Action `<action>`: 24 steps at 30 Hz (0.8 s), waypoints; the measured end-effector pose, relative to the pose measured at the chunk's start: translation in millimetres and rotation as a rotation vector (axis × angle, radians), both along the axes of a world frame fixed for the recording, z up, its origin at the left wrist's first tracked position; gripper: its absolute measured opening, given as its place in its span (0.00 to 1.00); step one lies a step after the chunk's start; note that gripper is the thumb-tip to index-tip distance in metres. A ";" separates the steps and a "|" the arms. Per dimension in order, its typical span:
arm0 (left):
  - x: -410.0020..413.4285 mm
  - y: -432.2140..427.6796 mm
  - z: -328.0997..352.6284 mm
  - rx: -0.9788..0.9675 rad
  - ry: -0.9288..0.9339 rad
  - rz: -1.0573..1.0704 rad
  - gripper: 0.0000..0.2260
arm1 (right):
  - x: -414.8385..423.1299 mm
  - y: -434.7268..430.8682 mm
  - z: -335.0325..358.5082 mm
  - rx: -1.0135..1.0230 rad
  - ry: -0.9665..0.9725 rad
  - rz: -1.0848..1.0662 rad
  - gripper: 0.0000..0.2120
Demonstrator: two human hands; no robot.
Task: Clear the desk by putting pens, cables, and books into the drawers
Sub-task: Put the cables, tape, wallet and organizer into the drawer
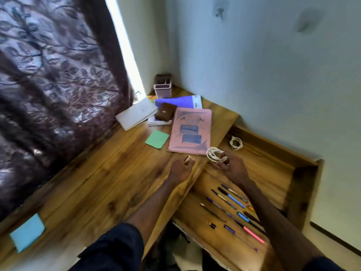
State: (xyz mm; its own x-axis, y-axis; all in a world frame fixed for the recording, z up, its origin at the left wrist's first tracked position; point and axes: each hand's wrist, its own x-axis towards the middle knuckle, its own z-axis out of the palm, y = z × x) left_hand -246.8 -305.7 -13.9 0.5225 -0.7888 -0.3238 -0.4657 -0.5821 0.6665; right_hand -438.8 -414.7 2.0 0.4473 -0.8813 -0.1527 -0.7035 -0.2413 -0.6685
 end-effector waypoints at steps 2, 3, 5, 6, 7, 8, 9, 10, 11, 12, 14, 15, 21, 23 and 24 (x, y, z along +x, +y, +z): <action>-25.3 -18.4 -4.1 0.006 0.027 -0.031 0.17 | -29.1 -7.7 -8.3 0.009 0.026 -0.053 0.11; -37.0 -27.0 -8.4 0.006 0.039 -0.052 0.16 | -43.7 -11.5 -12.4 0.020 0.037 -0.076 0.11; -57.7 -40.2 -12.7 0.006 0.050 -0.106 0.14 | -71.4 -16.6 -20.9 0.041 0.046 -0.123 0.11; -68.2 -47.0 -16.4 0.005 0.055 -0.142 0.13 | -86.1 -19.2 -24.3 0.049 0.046 -0.154 0.10; -78.0 -53.3 -20.3 0.008 0.053 -0.180 0.12 | -100.8 -22.8 -29.9 0.050 0.046 -0.188 0.09; -87.7 -59.2 -24.5 0.017 0.043 -0.214 0.12 | -114.7 -26.4 -34.9 0.049 0.049 -0.223 0.08; -95.5 -64.2 -31.8 0.025 0.030 -0.240 0.13 | -128.2 -29.8 -41.1 0.049 0.056 -0.257 0.08; -101.6 -67.7 -38.7 0.039 0.011 -0.260 0.13 | -139.4 -32.6 -47.1 0.056 0.070 -0.277 0.07; -107.6 -71.9 -45.5 0.054 -0.010 -0.279 0.13 | -150.2 -37.5 -55.1 0.071 0.087 -0.286 0.07; -112.7 -75.5 -50.2 0.058 -0.027 -0.290 0.11 | -158.0 -42.4 -62.8 0.086 0.107 -0.286 0.07; -121.6 -80.2 -54.6 0.059 -0.070 -0.302 0.10 | -166.4 -50.8 -79.3 0.124 0.153 -0.290 0.07; -123.2 -82.5 -53.9 0.058 -0.094 -0.305 0.10 | -165.9 -55.3 -84.7 0.152 0.174 -0.296 0.07; -116.2 -96.9 -71.5 0.089 -0.121 -0.302 0.06 | -135.5 -84.6 -107.6 0.140 0.146 -0.234 0.08; -111.3 -100.9 -83.3 0.097 -0.142 -0.315 0.07 | -123.6 -91.7 -118.0 0.149 0.150 -0.224 0.09; -109.0 -102.6 -85.4 0.091 -0.151 -0.327 0.07 | -118.7 -94.2 -123.8 0.160 0.172 -0.220 0.09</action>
